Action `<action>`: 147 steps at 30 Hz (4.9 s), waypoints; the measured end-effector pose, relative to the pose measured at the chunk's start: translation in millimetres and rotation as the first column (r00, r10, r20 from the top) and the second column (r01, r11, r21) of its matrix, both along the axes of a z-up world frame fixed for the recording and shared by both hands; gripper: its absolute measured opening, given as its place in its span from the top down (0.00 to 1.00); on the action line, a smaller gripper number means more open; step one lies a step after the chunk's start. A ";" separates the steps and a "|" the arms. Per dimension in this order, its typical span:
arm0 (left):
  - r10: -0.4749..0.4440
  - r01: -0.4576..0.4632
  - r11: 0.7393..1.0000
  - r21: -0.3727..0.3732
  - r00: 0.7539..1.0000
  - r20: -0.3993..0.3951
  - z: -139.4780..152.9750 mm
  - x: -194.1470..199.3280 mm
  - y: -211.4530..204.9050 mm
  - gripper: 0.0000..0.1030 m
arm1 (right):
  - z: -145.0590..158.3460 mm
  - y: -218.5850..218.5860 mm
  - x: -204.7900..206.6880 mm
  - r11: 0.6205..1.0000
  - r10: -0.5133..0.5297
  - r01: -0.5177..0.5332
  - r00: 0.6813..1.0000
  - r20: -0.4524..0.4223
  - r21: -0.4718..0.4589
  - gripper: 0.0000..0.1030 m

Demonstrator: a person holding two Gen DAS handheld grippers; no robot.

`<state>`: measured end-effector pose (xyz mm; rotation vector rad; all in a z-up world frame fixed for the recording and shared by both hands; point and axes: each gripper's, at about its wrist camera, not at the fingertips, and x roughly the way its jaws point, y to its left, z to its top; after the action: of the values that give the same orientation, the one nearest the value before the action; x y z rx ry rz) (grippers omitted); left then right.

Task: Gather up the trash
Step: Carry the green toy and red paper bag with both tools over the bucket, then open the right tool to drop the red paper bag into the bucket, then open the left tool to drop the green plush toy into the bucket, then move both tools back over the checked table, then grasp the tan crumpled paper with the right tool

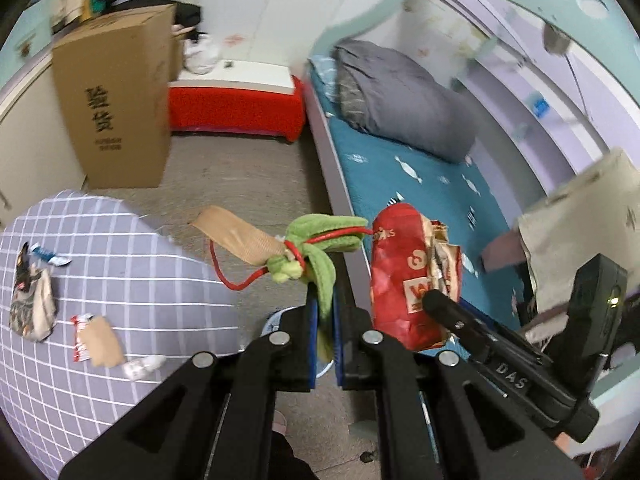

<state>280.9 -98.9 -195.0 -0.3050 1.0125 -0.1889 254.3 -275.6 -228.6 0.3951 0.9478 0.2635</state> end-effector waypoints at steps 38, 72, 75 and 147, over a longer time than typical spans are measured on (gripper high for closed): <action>-0.164 0.169 0.981 0.100 0.985 -0.054 -15.7 30.1 -100.8 0.94 | -33.2 -87.9 -1.1 0.990 -0.117 0.121 0.991 -0.060 0.078 0.22; -0.301 0.312 0.947 0.081 0.946 -0.122 -34.8 43.6 -160.3 0.35 | -3.3 -134.6 -36.7 0.964 -0.265 0.263 0.963 0.044 0.042 0.21; -0.283 0.293 0.953 0.081 0.952 -0.114 -33.9 42.8 -157.8 0.35 | -2.2 -134.9 -36.0 0.964 -0.263 0.262 0.964 0.045 0.037 0.21; 0.337 -0.334 0.940 0.068 0.878 -0.340 -139.3 -76.7 296.5 0.36 | -117.9 344.2 4.1 0.860 0.470 -0.502 0.849 -0.241 -0.090 0.40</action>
<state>204.1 197.6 -334.3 -0.5155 1.2910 0.1930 258.3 68.5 -346.5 0.0325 1.2665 0.6207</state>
